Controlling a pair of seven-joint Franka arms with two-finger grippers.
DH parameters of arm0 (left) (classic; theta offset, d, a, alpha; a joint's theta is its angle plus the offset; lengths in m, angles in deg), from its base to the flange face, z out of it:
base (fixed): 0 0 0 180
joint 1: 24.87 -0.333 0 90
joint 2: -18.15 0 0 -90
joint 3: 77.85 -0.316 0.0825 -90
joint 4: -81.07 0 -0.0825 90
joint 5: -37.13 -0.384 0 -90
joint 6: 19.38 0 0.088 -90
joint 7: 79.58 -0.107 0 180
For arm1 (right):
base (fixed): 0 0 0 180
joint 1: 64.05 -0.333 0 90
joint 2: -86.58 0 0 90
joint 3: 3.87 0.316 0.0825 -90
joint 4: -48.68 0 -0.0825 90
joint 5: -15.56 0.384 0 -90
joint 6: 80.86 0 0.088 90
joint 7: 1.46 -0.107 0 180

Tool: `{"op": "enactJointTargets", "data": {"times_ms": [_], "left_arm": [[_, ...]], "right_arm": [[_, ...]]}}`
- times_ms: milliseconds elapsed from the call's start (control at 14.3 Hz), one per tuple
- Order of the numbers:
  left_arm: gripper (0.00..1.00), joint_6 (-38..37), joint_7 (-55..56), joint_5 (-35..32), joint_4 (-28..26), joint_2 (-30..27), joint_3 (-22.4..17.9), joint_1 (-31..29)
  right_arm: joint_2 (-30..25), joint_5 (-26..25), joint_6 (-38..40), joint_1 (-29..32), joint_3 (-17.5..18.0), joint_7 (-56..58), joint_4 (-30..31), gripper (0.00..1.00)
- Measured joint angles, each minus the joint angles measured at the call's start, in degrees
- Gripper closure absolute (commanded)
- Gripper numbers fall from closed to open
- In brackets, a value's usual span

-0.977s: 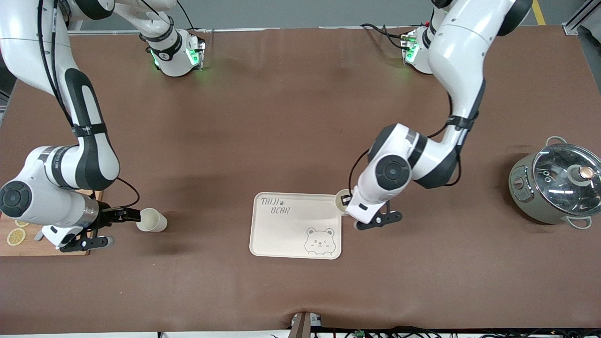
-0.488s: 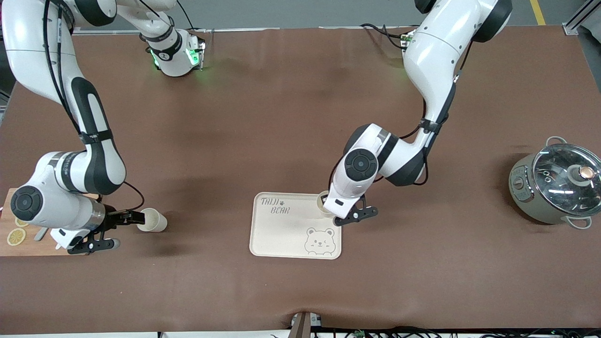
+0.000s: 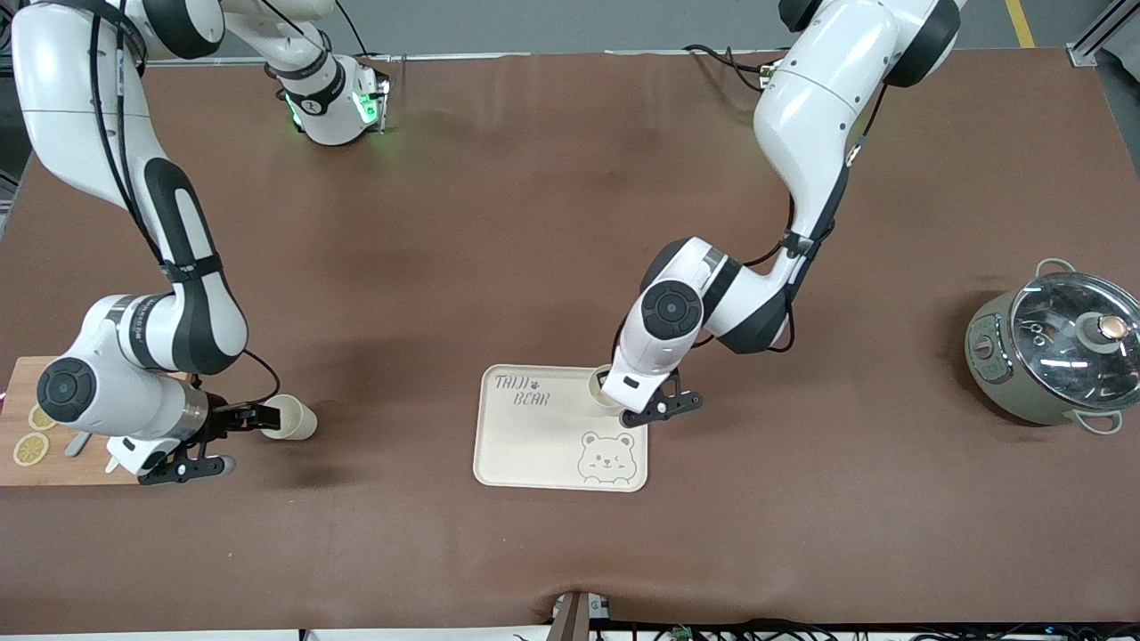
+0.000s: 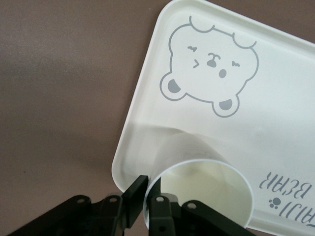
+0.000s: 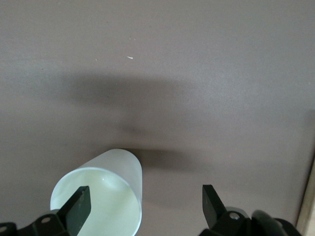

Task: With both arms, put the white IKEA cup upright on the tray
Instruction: 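Lower the cup onto the tray and open the left gripper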

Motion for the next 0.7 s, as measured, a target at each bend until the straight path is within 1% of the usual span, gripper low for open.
{"op": "enactJointTargets", "data": {"times_ms": [209,279,349,419,488,698], "left_arm": [[1.0,1.26,0.0,0.0,0.0,0.48,-0.11,0.0],[0.96,1.46,0.0,0.0,0.0,0.56,-0.12,0.0],[0.54,1.53,0.0,0.0,0.0,0.61,-0.12,0.01],[0.03,1.55,0.0,0.0,0.0,0.65,-0.12,0.02],[0.0,1.55,-0.01,0.0,0.0,0.68,-0.12,0.03],[0.0,1.57,-0.01,-0.04,0.0,0.73,-0.12,0.35]], "right_arm": [[0.86,0.0,-0.57,0.0,0.0,1.79,0.02,0.0],[0.92,0.0,-0.57,0.0,-0.01,1.96,0.08,0.0],[0.92,0.0,-0.57,0.0,-0.01,2.15,0.16,0.0],[0.92,0.0,-0.56,0.0,-0.01,2.47,0.21,0.0],[0.92,0.0,-0.56,0.0,-0.02,2.97,0.31,0.0],[0.94,0.0,-0.56,0.01,-0.02,3.43,0.92,0.0]]}}
